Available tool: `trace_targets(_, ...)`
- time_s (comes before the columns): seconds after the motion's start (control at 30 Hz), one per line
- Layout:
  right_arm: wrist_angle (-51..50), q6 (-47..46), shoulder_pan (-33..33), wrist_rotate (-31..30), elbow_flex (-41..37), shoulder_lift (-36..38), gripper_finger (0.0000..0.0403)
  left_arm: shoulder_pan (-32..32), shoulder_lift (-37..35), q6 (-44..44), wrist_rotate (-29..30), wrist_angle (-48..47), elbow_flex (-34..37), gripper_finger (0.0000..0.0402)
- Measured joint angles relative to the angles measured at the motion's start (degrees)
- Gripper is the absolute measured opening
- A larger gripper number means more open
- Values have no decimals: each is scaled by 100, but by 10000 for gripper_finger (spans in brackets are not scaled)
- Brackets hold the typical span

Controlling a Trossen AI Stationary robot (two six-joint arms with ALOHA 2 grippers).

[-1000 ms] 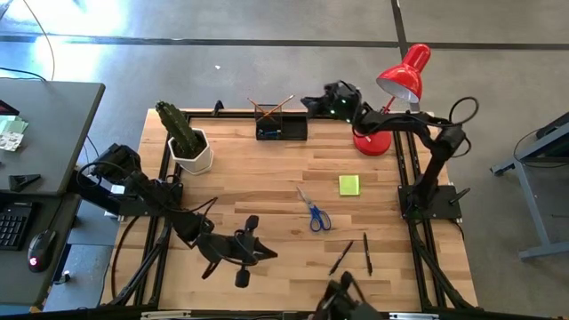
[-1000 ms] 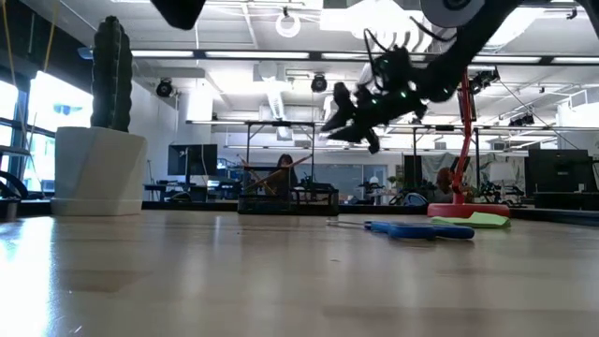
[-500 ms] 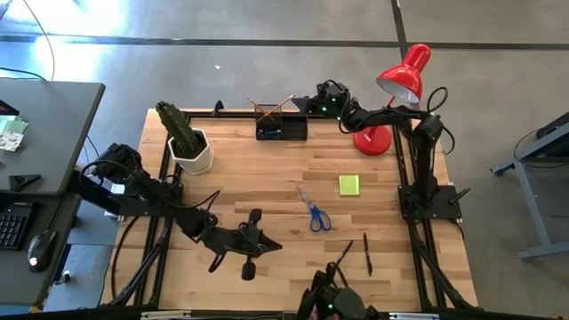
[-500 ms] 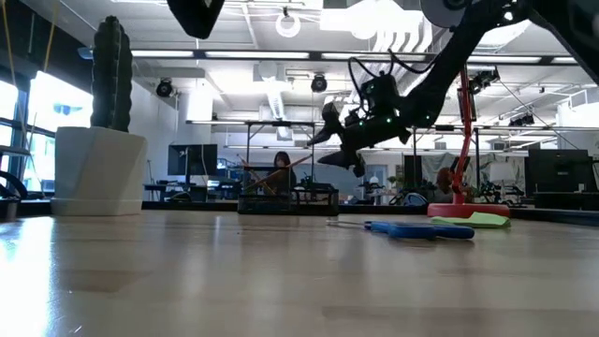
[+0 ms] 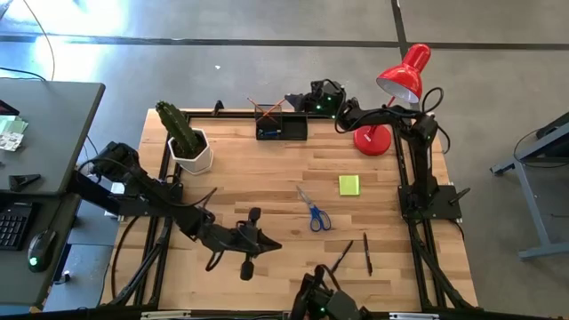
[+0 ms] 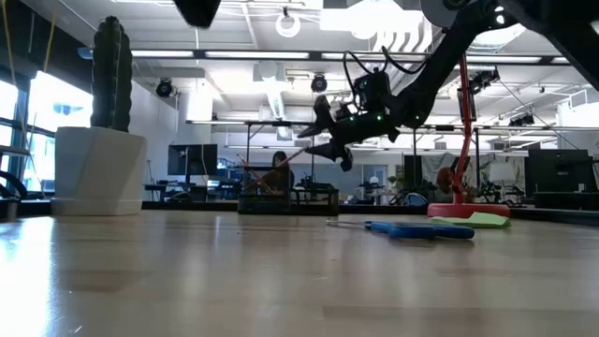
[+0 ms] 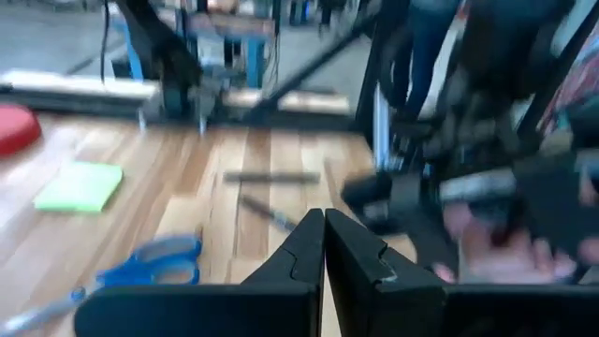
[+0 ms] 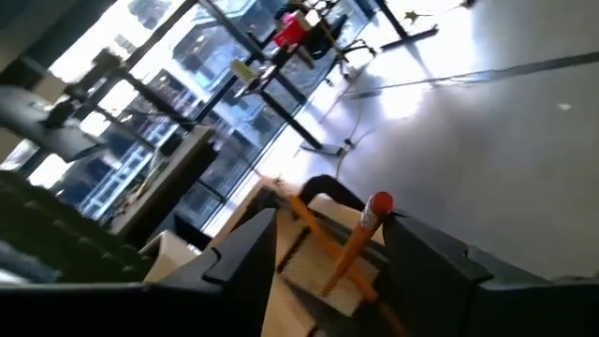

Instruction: Pick and place office supplies into organizer

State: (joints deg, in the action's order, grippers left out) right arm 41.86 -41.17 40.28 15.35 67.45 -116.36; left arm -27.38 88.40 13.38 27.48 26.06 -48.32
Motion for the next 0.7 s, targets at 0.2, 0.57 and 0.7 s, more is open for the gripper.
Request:
trace_targets(0.2,3,305,-183,638,168,-2,165,5,-697,-10,66,128,-8,3)
trace_targets(0.57,-902,1667,-256,742,168,12,140,0,-1605,195,-904,-826,-9,3)
trace_targets(0.7,-917,1831,-230,738,162,133,144,156,-1866,-398,-2369,-2104,-9,3)
